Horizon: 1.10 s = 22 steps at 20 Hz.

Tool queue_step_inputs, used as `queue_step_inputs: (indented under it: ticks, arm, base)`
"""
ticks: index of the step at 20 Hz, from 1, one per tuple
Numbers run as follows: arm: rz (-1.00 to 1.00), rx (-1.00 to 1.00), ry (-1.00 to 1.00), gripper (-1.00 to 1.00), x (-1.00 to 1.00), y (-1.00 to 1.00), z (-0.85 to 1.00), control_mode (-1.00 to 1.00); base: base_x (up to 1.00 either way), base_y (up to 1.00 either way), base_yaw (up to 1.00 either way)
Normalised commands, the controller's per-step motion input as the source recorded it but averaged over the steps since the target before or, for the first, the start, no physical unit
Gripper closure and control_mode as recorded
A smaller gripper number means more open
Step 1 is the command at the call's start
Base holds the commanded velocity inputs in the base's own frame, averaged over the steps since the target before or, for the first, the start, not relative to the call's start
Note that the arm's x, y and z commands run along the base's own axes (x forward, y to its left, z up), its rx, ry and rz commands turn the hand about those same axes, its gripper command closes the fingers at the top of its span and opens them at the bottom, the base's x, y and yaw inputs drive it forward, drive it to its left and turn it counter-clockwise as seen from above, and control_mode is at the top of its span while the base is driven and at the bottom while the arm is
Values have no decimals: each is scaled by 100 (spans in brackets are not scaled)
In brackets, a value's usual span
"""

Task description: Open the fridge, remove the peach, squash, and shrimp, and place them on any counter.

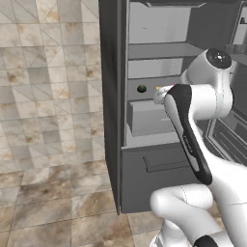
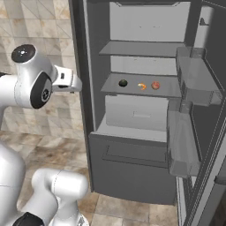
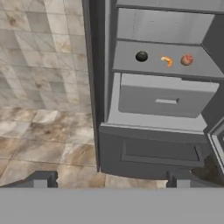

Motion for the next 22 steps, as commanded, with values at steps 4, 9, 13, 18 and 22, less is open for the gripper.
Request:
queue_step_inputs:
  ticks: [4,9,13,18,22]
  arm:
    - [0,1,-4,-100,-20,0,0,-100]
    - [0,1,0,-100,-24,0,0,-100]
    - [0,1,0,-100,-16,0,0,-100]
    - [0,1,0,-100,-3,0,0,100]
    - [0,0,0,-100,0,0,0,100]
  base:
    - [0,0,0]
    - [0,0,0]
    - [0,0,0]
    - [0,0,0]
    - [1,-11,1]
